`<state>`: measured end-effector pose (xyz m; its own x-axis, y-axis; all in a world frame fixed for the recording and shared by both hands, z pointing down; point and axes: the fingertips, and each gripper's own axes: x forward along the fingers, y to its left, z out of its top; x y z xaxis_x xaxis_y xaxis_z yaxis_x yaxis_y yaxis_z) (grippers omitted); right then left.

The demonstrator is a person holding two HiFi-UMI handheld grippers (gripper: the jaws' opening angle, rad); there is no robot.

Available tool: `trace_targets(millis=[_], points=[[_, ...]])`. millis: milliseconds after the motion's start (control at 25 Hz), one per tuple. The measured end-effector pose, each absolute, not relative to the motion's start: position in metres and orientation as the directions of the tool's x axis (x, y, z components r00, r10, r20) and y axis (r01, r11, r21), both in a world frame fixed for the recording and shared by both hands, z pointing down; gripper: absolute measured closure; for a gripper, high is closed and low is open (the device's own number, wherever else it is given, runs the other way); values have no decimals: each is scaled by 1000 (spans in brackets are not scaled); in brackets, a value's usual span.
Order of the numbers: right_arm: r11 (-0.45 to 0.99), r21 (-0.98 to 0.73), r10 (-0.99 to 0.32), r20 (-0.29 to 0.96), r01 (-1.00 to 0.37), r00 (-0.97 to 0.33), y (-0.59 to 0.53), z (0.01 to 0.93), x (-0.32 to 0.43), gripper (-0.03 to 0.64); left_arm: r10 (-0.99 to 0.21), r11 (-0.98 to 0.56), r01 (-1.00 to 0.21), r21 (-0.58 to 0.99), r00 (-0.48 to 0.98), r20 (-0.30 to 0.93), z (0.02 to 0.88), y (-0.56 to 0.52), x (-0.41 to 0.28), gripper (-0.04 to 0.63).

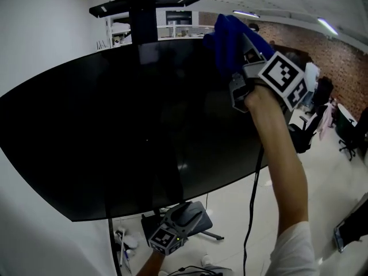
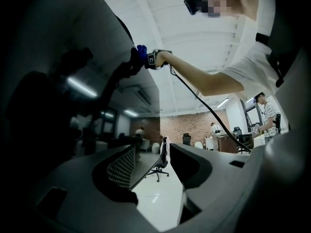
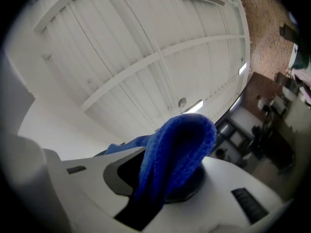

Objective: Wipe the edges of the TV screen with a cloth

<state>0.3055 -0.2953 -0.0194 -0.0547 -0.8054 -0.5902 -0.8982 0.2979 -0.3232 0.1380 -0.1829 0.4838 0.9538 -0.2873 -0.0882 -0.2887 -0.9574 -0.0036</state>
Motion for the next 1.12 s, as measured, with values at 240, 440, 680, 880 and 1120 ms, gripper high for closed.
trace_targets(millis=[240, 440, 680, 880, 1120], points=[[71, -273, -795, -596, -960, 111, -278, -13, 403, 508, -248, -969, -245, 45, 963, -101, 473, -180, 173, 399], [-92, -231, -792, -573, -969, 212, -244, 56, 475, 517, -245, -969, -243, 33, 960, -132, 468, -177, 195, 399], [-22, -197, -818, -560, -980, 131, -244, 199, 413, 520, -432, -902, -430, 42, 890, -148, 452, -250, 126, 399], [52, -98, -914, -405, -994, -8, -303, 333, 304, 520, -600, -800, -597, 63, 793, -101, 455, -305, 66, 399], [267, -29, -931, -265, -963, -250, -315, 443, 191, 520, -736, -677, -732, 74, 672, -85, 465, -320, 10, 399]])
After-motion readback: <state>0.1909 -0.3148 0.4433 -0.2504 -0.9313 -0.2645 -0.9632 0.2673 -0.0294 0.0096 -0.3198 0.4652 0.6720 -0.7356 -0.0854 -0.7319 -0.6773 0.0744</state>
